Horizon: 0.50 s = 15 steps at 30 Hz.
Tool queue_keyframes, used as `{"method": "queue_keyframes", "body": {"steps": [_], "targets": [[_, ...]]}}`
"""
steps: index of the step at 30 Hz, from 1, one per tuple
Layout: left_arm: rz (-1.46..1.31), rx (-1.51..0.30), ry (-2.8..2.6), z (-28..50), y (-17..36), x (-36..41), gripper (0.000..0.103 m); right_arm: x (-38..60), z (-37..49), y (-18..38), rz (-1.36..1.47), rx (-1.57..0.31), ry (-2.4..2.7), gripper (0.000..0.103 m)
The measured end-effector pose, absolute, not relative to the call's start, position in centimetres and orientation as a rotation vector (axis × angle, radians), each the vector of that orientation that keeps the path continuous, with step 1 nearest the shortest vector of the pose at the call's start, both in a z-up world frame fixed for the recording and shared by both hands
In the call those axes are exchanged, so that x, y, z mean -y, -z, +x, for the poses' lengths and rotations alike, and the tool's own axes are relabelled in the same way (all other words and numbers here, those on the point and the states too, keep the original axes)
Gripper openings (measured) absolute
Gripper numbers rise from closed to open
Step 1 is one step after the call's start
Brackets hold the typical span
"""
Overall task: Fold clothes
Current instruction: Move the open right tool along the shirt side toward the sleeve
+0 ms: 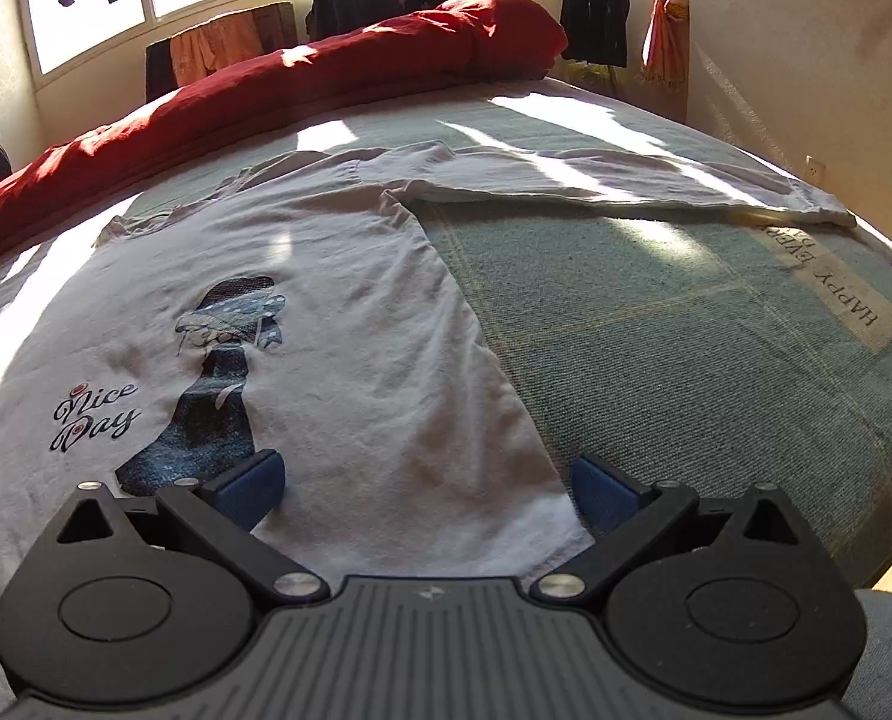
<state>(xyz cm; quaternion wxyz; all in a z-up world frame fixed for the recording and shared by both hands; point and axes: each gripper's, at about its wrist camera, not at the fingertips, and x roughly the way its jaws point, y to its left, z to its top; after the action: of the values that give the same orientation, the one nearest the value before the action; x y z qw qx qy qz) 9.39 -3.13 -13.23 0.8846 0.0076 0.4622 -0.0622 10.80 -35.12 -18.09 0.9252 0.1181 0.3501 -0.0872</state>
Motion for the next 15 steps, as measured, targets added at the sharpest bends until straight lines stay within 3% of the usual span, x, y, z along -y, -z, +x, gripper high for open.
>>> {"method": "queue_keyframes", "body": {"steps": [7,15], "targets": [[0.026,-0.931,0.136,9.6,12.4,3.5,0.096,34.7,10.0,16.7,0.285,-0.611,0.090,0.103],[0.015,-0.965,0.116,10.0,13.9,3.5,0.096,32.9,11.1,18.3,0.219,-0.696,0.017,0.103]]}}
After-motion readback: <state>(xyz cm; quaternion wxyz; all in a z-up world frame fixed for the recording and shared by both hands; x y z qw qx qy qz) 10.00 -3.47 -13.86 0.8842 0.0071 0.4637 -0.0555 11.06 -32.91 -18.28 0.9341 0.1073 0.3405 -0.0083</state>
